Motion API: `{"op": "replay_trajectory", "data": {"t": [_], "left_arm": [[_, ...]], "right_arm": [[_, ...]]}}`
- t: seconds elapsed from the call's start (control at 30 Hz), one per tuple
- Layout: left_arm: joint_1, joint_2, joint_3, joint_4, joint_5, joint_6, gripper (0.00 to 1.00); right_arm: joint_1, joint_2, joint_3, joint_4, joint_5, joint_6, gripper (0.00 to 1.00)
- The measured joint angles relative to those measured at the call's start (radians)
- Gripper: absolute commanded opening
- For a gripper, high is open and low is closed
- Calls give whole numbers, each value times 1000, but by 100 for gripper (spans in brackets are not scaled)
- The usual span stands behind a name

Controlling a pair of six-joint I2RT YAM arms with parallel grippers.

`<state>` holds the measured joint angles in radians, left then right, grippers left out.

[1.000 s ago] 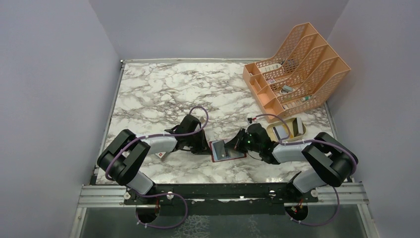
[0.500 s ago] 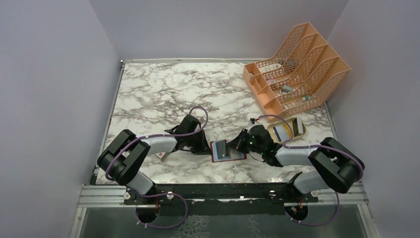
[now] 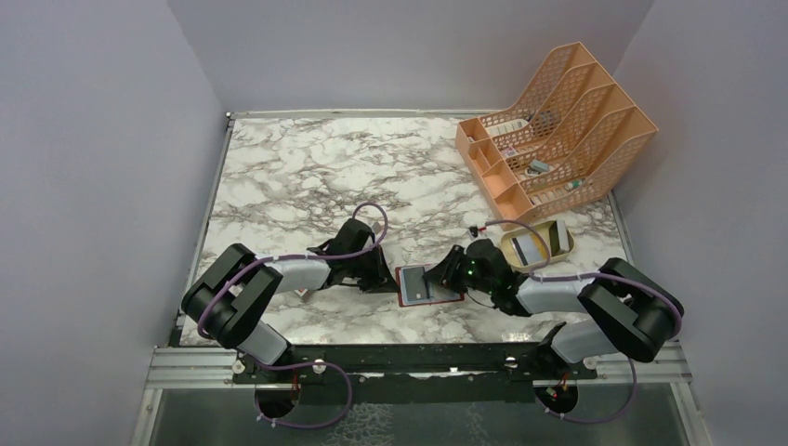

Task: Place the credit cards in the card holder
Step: Insert the credit card into the card holder.

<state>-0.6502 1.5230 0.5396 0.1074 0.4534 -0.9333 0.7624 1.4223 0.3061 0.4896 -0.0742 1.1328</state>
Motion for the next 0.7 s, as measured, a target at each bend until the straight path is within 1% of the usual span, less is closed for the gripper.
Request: {"op": "replay_trajectory", "data": {"t": [0.1, 0.17, 0.23, 0.33, 0.47, 0.57, 0.7], "left_arm": [[0, 0, -2, 5, 0, -3, 5], [0, -1, -7, 13, 1, -7, 5], [0, -2, -9, 16, 1, -8, 5], [0, -6, -13, 18, 1, -9, 5], [0, -9, -13, 18, 1, -9, 5], [0, -11, -13, 18, 1, -8, 5], [0, -16, -13, 18, 1, -7, 5]], "right_arm": [[1, -42, 16, -80, 12, -12, 39], [2, -71, 40, -137, 15, -29, 41], [2, -90, 71, -188, 17, -47, 40], [2, -97, 105, -248, 16, -79, 36], [3, -92, 134, -321, 14, -115, 35], [4, -70, 159, -352, 10, -133, 35], [17, -25, 180, -361, -7, -144, 33]]}}
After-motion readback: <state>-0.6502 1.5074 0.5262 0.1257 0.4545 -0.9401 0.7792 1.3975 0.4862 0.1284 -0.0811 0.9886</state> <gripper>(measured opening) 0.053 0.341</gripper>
